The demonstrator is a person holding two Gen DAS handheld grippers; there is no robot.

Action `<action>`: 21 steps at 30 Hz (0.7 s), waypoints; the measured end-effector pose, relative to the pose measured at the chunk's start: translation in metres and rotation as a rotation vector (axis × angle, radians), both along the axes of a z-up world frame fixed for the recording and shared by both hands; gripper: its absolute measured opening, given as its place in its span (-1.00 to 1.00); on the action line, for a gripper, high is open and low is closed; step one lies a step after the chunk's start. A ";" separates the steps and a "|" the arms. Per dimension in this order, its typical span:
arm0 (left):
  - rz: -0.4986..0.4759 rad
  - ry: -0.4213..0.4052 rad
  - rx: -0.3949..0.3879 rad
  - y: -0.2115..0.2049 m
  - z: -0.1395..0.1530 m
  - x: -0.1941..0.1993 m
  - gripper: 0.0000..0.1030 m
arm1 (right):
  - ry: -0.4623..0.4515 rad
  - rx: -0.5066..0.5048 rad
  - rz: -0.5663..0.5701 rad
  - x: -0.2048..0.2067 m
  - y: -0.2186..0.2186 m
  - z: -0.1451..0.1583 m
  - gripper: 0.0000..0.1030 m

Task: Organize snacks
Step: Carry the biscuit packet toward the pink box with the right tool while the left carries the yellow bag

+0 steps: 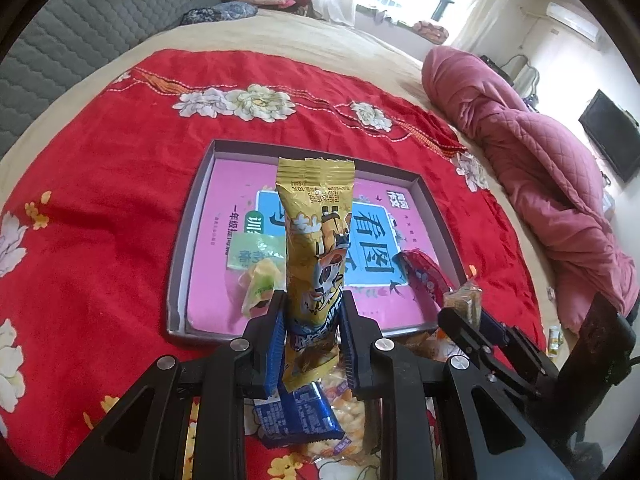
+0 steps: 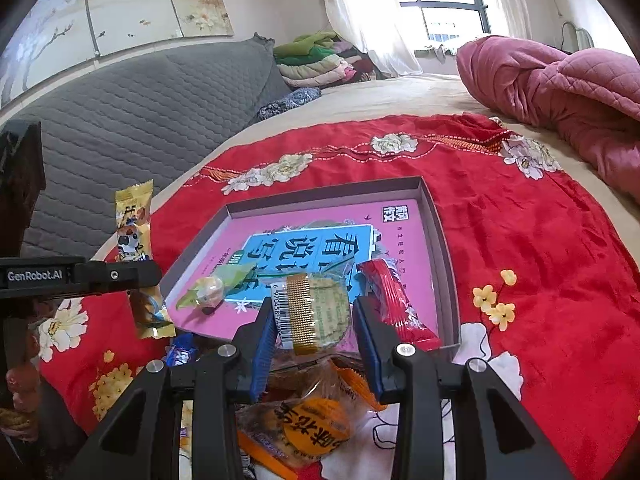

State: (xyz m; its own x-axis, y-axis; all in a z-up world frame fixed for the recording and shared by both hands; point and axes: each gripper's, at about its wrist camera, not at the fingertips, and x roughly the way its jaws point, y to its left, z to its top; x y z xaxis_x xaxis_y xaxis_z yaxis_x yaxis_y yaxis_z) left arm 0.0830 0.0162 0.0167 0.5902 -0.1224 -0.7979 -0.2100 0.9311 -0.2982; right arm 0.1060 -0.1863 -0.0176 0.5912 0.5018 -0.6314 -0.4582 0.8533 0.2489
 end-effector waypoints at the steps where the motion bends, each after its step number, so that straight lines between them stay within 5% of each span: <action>1: -0.002 0.002 0.002 -0.001 -0.001 0.001 -0.50 | 0.003 -0.005 0.000 0.001 0.000 -0.002 -0.26; 21: -0.009 0.010 -0.013 -0.008 -0.017 0.028 -0.50 | 0.019 -0.013 -0.015 0.023 0.004 -0.018 -0.25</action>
State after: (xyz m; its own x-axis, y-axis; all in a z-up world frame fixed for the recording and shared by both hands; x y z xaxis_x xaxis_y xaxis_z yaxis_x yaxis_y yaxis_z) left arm 0.1106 0.0082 0.0002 0.5812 -0.1381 -0.8020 -0.2046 0.9291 -0.3082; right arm 0.1287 -0.1821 -0.0357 0.5865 0.4845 -0.6491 -0.4406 0.8633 0.2463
